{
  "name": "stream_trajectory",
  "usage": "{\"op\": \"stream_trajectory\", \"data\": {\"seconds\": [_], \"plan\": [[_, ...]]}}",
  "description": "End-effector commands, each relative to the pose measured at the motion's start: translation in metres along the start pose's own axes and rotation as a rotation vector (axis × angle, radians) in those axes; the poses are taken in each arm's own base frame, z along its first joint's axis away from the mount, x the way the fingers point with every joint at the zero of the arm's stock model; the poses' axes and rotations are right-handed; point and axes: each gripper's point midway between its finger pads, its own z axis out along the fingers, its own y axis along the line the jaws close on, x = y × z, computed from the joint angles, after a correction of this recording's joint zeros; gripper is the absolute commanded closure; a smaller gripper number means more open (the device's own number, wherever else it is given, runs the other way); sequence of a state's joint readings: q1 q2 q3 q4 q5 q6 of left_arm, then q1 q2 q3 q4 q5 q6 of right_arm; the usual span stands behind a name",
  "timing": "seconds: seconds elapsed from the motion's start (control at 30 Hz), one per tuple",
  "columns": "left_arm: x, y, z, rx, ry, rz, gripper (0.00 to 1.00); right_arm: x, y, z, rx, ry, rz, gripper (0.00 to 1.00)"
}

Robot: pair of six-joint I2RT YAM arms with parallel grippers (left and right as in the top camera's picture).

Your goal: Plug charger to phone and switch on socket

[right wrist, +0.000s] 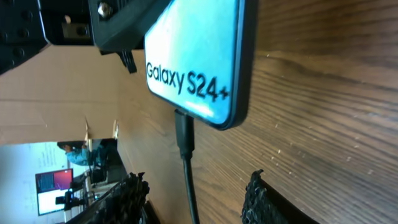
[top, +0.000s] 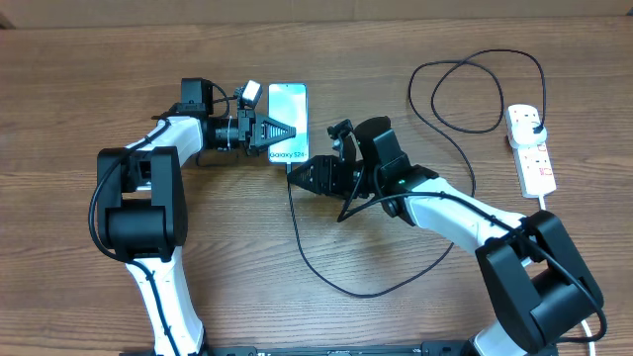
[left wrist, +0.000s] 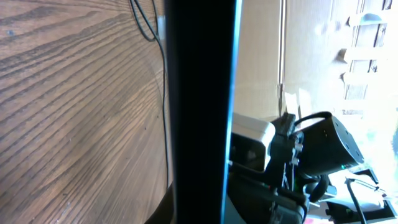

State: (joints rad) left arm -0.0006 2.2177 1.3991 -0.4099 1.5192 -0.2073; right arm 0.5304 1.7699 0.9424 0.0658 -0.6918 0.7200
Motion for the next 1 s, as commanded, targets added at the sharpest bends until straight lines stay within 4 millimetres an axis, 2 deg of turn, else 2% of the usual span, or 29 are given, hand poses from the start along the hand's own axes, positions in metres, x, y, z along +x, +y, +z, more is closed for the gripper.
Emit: {"op": "stream_trajectory", "data": {"seconds": [0.0, 0.23, 0.57, 0.83, 0.97], "plan": [[0.002, -0.03, 0.005, 0.063, 0.026, 0.038, 0.96, 0.007, 0.011, 0.005, -0.015, 0.017, -0.038, 0.47], [0.004, -0.031, 0.009, 0.064, 0.037, 0.02, 0.96, 0.006, 0.008, 0.009, 0.024, -0.012, -0.047, 0.5], [0.005, -0.031, 0.01, 0.065, 0.04, 0.006, 0.96, 0.005, 0.006, 0.009, 0.031, -0.016, -0.045, 0.69], [0.007, -0.031, 0.015, 0.066, 0.054, 0.008, 0.96, 0.005, 0.006, 0.009, 0.034, -0.018, -0.045, 0.69], [0.008, -0.032, 0.018, 0.067, 0.059, 0.012, 0.96, 0.005, 0.006, 0.009, 0.034, -0.018, -0.045, 0.73]]}}
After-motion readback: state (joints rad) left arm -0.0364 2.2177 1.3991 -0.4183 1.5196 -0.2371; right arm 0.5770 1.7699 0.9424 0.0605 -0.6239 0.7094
